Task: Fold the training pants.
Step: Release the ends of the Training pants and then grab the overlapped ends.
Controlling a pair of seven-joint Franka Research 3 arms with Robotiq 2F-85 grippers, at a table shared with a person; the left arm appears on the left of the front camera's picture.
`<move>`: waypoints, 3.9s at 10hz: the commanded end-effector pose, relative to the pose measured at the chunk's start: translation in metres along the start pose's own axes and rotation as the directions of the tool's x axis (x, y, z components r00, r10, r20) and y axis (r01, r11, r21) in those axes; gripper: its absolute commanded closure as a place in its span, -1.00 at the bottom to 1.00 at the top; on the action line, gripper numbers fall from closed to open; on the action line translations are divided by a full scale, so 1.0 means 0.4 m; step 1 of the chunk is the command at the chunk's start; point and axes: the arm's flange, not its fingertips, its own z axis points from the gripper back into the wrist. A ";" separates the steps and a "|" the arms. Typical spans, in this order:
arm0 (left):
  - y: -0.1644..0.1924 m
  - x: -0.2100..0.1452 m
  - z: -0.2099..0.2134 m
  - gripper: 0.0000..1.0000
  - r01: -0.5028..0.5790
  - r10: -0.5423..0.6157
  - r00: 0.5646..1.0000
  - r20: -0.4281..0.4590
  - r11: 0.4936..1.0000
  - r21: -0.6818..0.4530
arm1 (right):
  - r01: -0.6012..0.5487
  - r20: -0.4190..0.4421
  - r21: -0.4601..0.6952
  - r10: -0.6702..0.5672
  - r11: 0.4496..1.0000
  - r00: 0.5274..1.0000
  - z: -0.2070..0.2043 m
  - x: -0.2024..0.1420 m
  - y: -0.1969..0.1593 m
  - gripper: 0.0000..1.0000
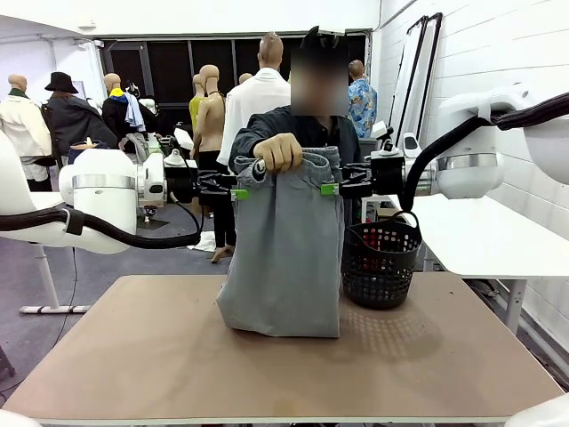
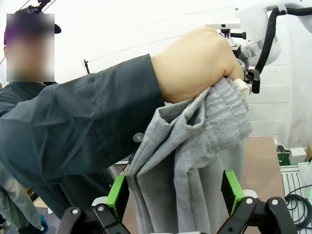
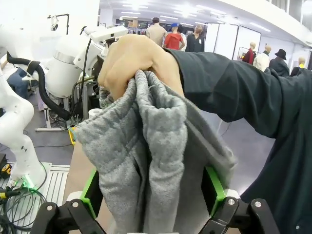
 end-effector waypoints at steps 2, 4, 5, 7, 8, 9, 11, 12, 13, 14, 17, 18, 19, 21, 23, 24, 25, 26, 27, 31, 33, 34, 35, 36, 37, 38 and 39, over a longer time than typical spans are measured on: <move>-0.006 -0.007 0.003 -1.00 0.012 -0.014 1.000 0.024 0.999 0.043 | 0.005 -0.013 -0.040 -0.006 0.999 1.000 0.022 -0.007 0.019 -1.00; -0.006 -0.006 -0.001 -1.00 0.028 -0.030 0.999 0.026 0.998 0.056 | 0.002 -0.011 -0.054 -0.003 0.999 1.000 0.031 -0.006 0.023 -1.00; -0.006 -0.007 -0.002 -1.00 0.033 -0.035 0.999 0.027 0.998 0.062 | -0.001 -0.013 -0.060 0.000 0.998 1.000 0.034 -0.005 0.024 -1.00; -0.004 -0.007 -0.004 -1.00 0.045 -0.047 0.998 0.032 0.996 0.077 | -0.005 -0.010 -0.069 0.005 0.998 1.000 0.036 -0.006 0.024 -1.00; -0.004 -0.008 -0.009 -1.00 0.049 -0.052 0.998 0.035 0.996 0.077 | -0.004 -0.006 -0.069 0.004 0.998 1.000 0.033 -0.007 0.023 -1.00; -0.003 -0.009 -0.016 -1.00 0.062 -0.065 0.997 0.031 0.994 0.089 | -0.006 -0.001 -0.071 0.006 0.997 1.000 0.031 -0.008 0.021 -1.00; 0.006 -0.012 -0.025 -1.00 0.084 -0.090 0.995 0.038 0.988 0.131 | -0.008 0.006 -0.076 0.009 0.997 1.000 0.030 -0.009 0.015 -1.00; 0.007 -0.011 -0.027 -1.00 0.082 -0.089 0.995 0.046 0.987 0.139 | -0.010 0.009 -0.079 0.011 0.997 1.000 0.030 -0.008 0.015 -1.00; 0.008 -0.012 -0.029 -1.00 0.077 -0.084 0.995 0.048 0.988 0.136 | -0.014 0.014 -0.078 0.015 0.997 1.000 0.029 -0.009 0.012 -1.00; 0.009 -0.014 -0.033 -1.00 0.074 -0.080 0.996 0.050 0.989 0.128 | -0.016 0.018 -0.073 0.017 0.997 1.000 0.025 -0.011 0.008 -1.00; 0.008 -0.016 -0.038 -1.00 0.044 -0.047 0.998 0.041 0.997 0.066 | 0.026 0.037 -0.011 -0.026 1.000 0.999 0.002 -0.019 -0.001 -1.00; 0.011 -0.016 -0.039 -1.00 0.041 -0.043 0.998 0.035 0.997 0.058 | 0.044 0.043 0.016 -0.045 0.999 0.998 -0.003 -0.023 -0.004 -1.00; 0.012 -0.016 -0.040 -1.00 0.037 -0.039 0.999 0.038 0.998 0.056 | 0.063 0.045 0.039 -0.065 0.997 0.997 -0.006 -0.025 -0.005 -1.00; 0.015 -0.017 -0.044 -1.00 0.037 -0.039 0.999 0.038 0.998 0.046 | 0.088 0.030 0.079 -0.090 0.993 0.995 -0.014 -0.033 -0.008 -1.00; 0.020 -0.021 -0.053 -1.00 0.029 -0.029 0.999 0.038 0.999 0.016 | 0.097 0.029 0.093 -0.100 0.991 0.995 -0.019 -0.036 -0.012 -1.00; 0.025 -0.023 -0.059 -1.00 0.026 -0.025 0.999 0.038 0.999 -0.022 | 0.099 0.027 0.101 -0.102 0.990 0.994 -0.022 -0.037 -0.015 -1.00; 0.030 -0.019 -0.065 -1.00 0.018 -0.016 0.999 0.040 0.998 -0.057 | 0.105 0.023 0.115 -0.108 0.988 0.994 -0.025 -0.038 -0.018 -1.00; 0.035 -0.015 -0.073 -1.00 0.014 -0.011 0.999 0.035 0.996 -0.089 | 0.111 0.031 0.134 -0.116 0.985 0.993 -0.027 -0.038 -0.022 -1.00; 0.038 -0.011 -0.079 -1.00 0.007 -0.004 0.999 0.032 0.994 -0.106 | 0.116 0.025 0.150 -0.121 0.982 0.992 -0.028 -0.039 -0.024 -1.00; 0.032 -0.007 -0.107 -1.00 -0.022 0.028 0.999 0.030 0.987 -0.158 | 0.148 0.002 0.238 -0.153 0.960 0.988 -0.035 -0.041 -0.023 -1.00; 0.032 -0.010 -0.118 -1.00 -0.026 0.031 0.999 0.029 0.985 -0.169 | 0.145 0.003 0.274 -0.152 0.951 0.988 -0.044 -0.040 -0.019 -1.00; 0.028 -0.011 -0.125 -1.00 -0.030 0.035 0.999 0.024 0.984 -0.177 | 0.133 0.011 0.273 -0.141 0.953 0.990 -0.048 -0.036 -0.013 -1.00; 0.023 -0.011 -0.134 -1.00 -0.030 0.035 0.999 0.023 0.981 -0.190 | 0.119 0.017 0.259 -0.128 0.959 0.992 -0.050 -0.034 -0.009 -1.00; 0.022 -0.011 -0.141 -1.00 -0.030 0.035 0.999 0.023 0.979 -0.200 | 0.110 0.016 0.252 -0.118 0.962 0.993 -0.055 -0.037 -0.008 -1.00; 0.013 -0.010 -0.150 -1.00 -0.030 0.036 0.999 0.024 0.976 -0.216 | 0.102 0.013 0.242 -0.108 0.965 0.994 -0.060 -0.043 -0.002 -1.00; 0.006 -0.008 -0.157 -1.00 -0.039 0.048 0.998 0.033 0.971 -0.234 | 0.091 0.001 0.234 -0.094 0.968 0.996 -0.068 -0.052 0.001 -1.00; 0.000 -0.007 -0.163 -1.00 -0.039 0.048 0.998 0.032 0.968 -0.246 | 0.085 -0.008 0.228 -0.085 0.970 0.996 -0.081 -0.062 0.006 -1.00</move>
